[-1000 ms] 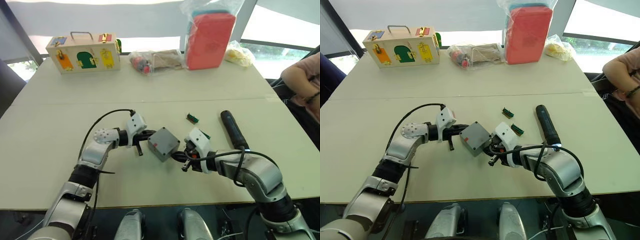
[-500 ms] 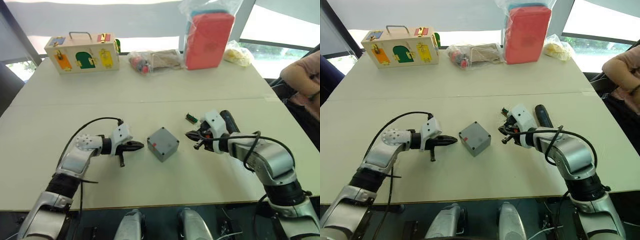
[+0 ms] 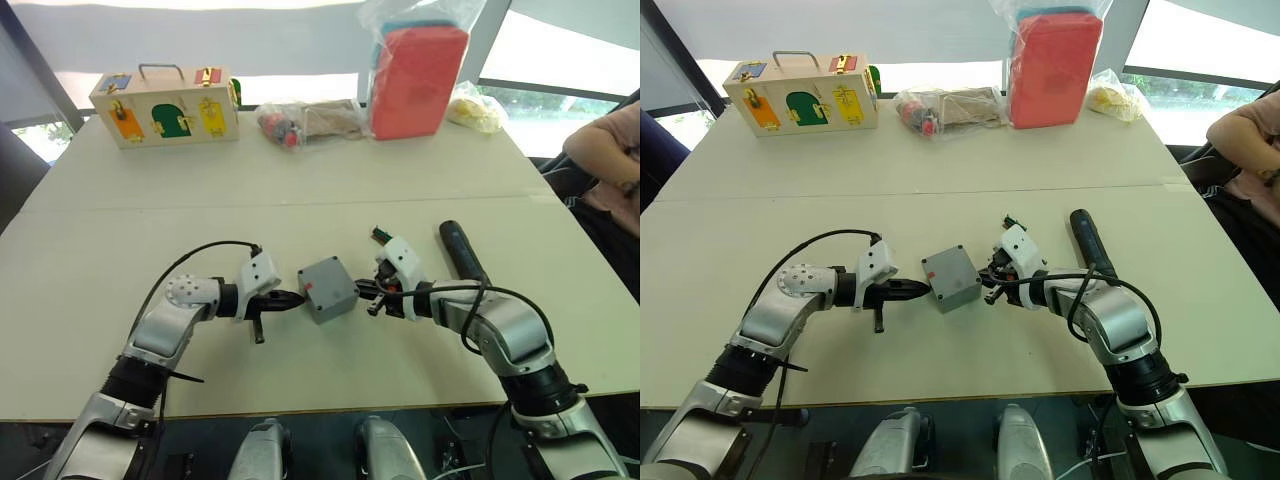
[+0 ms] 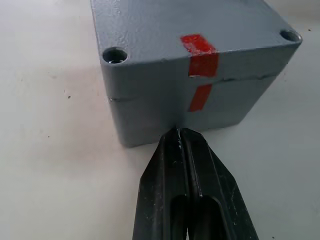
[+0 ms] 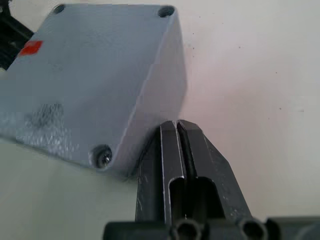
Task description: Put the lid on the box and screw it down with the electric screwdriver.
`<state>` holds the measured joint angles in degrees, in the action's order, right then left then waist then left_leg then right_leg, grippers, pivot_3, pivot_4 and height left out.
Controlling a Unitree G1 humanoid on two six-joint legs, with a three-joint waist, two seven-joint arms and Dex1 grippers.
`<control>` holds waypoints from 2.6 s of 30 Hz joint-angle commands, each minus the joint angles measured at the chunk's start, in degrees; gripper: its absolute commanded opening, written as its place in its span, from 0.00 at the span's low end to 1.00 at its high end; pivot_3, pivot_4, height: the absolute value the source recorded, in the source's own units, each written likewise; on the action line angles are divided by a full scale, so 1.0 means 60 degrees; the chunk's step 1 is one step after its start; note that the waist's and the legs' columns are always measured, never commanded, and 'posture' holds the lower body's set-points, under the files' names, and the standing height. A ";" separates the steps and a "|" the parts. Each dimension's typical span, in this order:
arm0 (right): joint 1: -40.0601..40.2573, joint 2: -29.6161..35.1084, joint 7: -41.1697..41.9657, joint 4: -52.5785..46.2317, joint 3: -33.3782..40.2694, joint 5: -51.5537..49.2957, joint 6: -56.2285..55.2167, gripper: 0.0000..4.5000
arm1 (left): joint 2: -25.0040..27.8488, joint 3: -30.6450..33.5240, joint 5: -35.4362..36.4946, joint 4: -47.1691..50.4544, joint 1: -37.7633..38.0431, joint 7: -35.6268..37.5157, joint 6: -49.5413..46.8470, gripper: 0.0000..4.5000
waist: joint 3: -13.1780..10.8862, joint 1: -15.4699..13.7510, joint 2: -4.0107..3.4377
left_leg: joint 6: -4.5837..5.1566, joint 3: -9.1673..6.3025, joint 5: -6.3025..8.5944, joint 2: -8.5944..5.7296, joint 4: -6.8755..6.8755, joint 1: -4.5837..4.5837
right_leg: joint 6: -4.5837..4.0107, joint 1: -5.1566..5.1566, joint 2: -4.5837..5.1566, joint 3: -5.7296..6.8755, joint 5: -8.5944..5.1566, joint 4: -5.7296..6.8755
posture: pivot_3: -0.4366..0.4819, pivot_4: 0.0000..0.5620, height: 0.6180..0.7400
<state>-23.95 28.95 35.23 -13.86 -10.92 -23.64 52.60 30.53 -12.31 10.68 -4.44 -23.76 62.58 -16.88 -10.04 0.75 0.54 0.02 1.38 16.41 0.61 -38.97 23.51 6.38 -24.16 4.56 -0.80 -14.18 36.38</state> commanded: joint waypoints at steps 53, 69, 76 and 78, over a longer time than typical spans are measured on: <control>0.0572 -0.0727 -0.1956 0.0641 0.2466 0.0677 -0.1327 0.48 | 0.1070 0.1165 0.1931 0.2642 -0.1339 0.0017 -0.1666 0.00 | -0.0004 -0.0005 0.0004 | 0.0000 0.0002 0.0000 -0.0002 -0.0001 0.0000 | 0.0000 0.0002 -0.0003 -0.0005 0.0000 0.0001 | 0.48 0.27 0.92; 0.0444 -0.0396 -0.1712 -0.0158 0.2844 0.0279 -0.0977 0.01 | 0.1005 0.1128 0.1930 0.2613 -0.1334 -0.0140 -0.1671 0.00 | -0.0004 -0.0009 0.0004 | -0.0001 0.0002 0.0000 -0.0003 -0.0001 0.0000 | 0.0000 0.0002 -0.0003 -0.0006 0.0000 0.0001 | 0.48 0.27 0.92; -0.0246 0.0094 -0.1025 -0.2158 0.2586 -0.1104 0.0665 0.01 | 0.1086 0.1130 0.1874 0.2490 -0.1220 -0.0045 -0.1575 0.00 | -0.0006 0.0018 -0.0001 | 0.0000 -0.0001 0.0000 0.0001 -0.0001 0.0000 | 0.0000 0.0001 -0.0003 -0.0005 0.0000 0.0002 | 0.48 0.27 0.92; -0.0461 -0.0178 -0.1246 -0.2349 0.2337 -0.1250 0.1032 0.01 | 0.1088 0.1113 0.1857 0.2436 -0.1226 -0.0030 -0.1540 0.00 | -0.0005 0.0018 0.0001 | 0.0000 -0.0003 0.0000 0.0008 -0.0001 -0.0002 | 0.0000 0.0000 -0.0012 -0.0005 0.0000 0.0002 | 0.48 0.27 0.92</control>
<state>-25.69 29.12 28.34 -25.35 4.31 -29.25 56.67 36.56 -5.98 21.88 9.58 -31.11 62.14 -27.10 -10.07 0.86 0.55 0.02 1.33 16.42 0.67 -38.97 23.50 6.38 -24.16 4.47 -0.81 -14.18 36.39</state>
